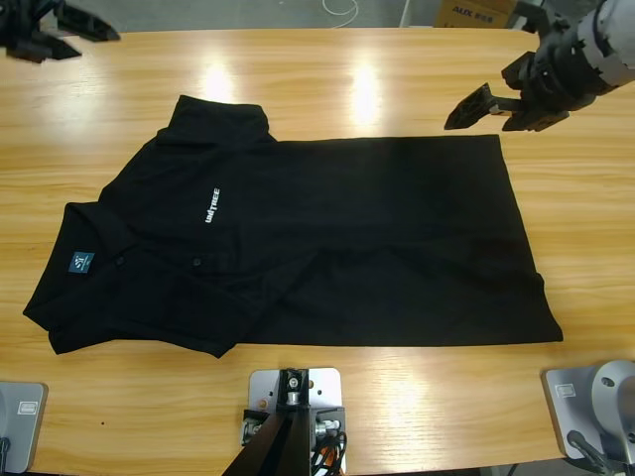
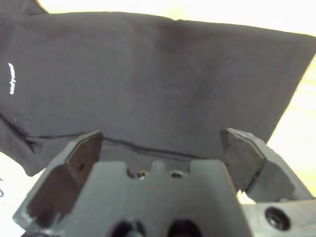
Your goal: Fold clothes
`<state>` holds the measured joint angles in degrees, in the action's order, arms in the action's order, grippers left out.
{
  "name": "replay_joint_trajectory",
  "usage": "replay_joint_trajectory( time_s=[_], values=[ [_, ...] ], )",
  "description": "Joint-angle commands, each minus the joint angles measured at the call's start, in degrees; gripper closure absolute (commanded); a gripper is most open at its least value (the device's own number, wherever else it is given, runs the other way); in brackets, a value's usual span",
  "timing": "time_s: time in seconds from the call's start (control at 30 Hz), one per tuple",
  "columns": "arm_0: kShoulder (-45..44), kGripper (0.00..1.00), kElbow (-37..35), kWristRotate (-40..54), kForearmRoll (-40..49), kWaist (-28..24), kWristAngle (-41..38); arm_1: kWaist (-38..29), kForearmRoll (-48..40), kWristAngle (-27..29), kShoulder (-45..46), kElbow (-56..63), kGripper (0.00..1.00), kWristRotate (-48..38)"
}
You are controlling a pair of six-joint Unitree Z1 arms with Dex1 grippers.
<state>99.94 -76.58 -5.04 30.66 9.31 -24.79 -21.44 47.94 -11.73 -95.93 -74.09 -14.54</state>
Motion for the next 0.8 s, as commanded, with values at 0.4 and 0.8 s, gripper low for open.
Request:
replay_joint_trajectory(
  time_s=[0.4,0.8],
  values=[
    [39.79,0.078,-43.64,17.48,29.0,-1.19,0.38,10.73,-2.08,-0.28,-15.71,-3.9,0.027,5.82],
    [45.96,0.078,-51.12,19.14,34.2,3.77,5.05,12.72,-3.48,-0.4,-20.86,-5.1,0.027,6.28]
  ],
)
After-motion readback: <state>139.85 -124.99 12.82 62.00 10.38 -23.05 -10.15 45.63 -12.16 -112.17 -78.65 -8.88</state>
